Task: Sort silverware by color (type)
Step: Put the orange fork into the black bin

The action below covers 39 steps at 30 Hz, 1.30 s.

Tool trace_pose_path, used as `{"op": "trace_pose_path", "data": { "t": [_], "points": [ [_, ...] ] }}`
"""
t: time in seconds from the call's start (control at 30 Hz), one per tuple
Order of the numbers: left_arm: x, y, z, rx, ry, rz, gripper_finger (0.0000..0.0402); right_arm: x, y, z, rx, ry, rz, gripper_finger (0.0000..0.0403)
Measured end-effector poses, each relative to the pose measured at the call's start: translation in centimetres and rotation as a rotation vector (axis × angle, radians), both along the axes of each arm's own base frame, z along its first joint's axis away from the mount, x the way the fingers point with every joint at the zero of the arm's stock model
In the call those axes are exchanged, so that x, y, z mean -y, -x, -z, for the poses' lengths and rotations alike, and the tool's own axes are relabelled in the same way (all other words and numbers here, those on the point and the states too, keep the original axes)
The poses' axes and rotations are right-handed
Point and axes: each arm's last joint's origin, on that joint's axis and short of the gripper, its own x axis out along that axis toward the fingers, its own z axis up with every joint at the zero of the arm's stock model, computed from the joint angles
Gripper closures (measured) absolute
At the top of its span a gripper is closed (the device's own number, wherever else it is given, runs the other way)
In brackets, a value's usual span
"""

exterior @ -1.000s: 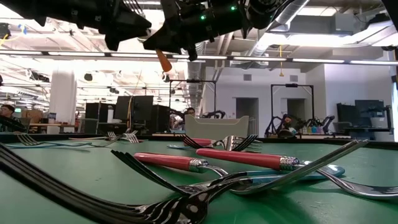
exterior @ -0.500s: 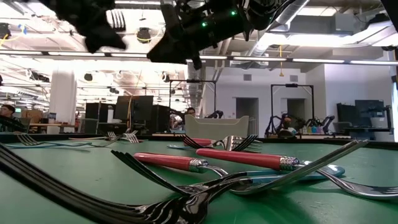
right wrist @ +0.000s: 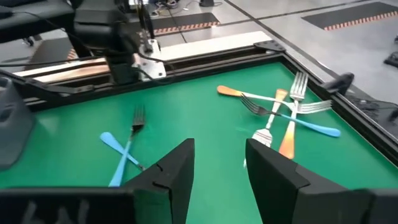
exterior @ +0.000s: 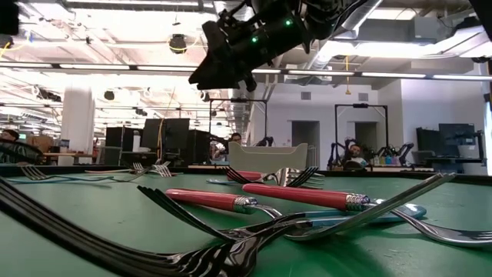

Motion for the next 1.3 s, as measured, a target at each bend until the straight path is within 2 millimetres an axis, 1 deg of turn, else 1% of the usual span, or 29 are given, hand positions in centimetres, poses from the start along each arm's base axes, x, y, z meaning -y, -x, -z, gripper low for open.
{"op": "trace_pose_path", "data": {
  "t": [0.13, 0.27, 0.43, 0.57, 0.67, 0.73, 0.8, 0.87, 0.97, 1.03, 1.13, 1.23, 1.3],
  "points": [
    [3.1, 0.7, 0.7, -0.067, 0.001, -0.024, 0.0401, 0.7, 0.1, 0.0, -0.003, 0.002, 0.015, 0.0234],
    [6.3, 1.5, 1.7, -0.128, -0.006, -0.093, 0.0401, 1.0, 0.1, 0.1, -0.010, 0.013, 0.017, 0.0234],
    [10.0, 2.3, 3.9, -0.168, 0.042, -0.160, 0.0389, 1.0, 0.2, 0.3, -0.036, 0.022, 0.011, 0.0233],
    [11.7, 2.7, 5.5, -0.225, 0.021, -0.194, 0.0363, 1.0, 0.4, 0.6, -0.074, 0.006, 0.012, 0.0233],
    [12.0, 2.7, 5.9, -0.234, 0.007, -0.194, 0.0328, 0.9, 0.5, 0.9, -0.105, -0.011, 0.018, 0.0233],
    [11.7, 2.8, 5.9, -0.238, -0.012, -0.197, 0.0300, 0.9, 0.6, 1.1, -0.126, -0.020, 0.020, 0.0233],
    [10.8, 2.9, 5.7, -0.251, -0.046, -0.213, 0.0273, 0.8, 0.7, 1.3, -0.144, -0.027, 0.020, 0.0233],
    [9.5, 3.0, 5.4, -0.247, -0.091, -0.242, 0.0248, 0.6, 0.8, 1.4, -0.159, -0.038, 0.021, 0.0233],
    [7.3, 2.9, 4.8, -0.152, -0.197, -0.269, 0.0223, 0.1, 0.8, 1.6, -0.181, -0.047, 0.019, 0.0233],
    [5.7, 2.6, 4.3, -0.065, -0.295, -0.278, 0.0214, -0.3, 0.9, 1.7, -0.200, -0.043, 0.020, 0.0233],
    [3.4, 2.0, 3.6, 0.040, -0.434, -0.287, 0.0212, -0.9, 1.6, 1.3, -0.255, -0.043, 0.011, 0.0233],
    [0.9, 1.5, 3.5, 0.069, -0.530, -0.276, 0.0214, -1.4, 2.4, 0.7, -0.305, -0.040, 0.009, 0.0233],
    [-0.9, 1.3, 4.1, 0.059, -0.587, -0.288, 0.0214, -1.4, 2.7, 0.6, -0.326, -0.030, 0.024, 0.0233]
  ]
}}
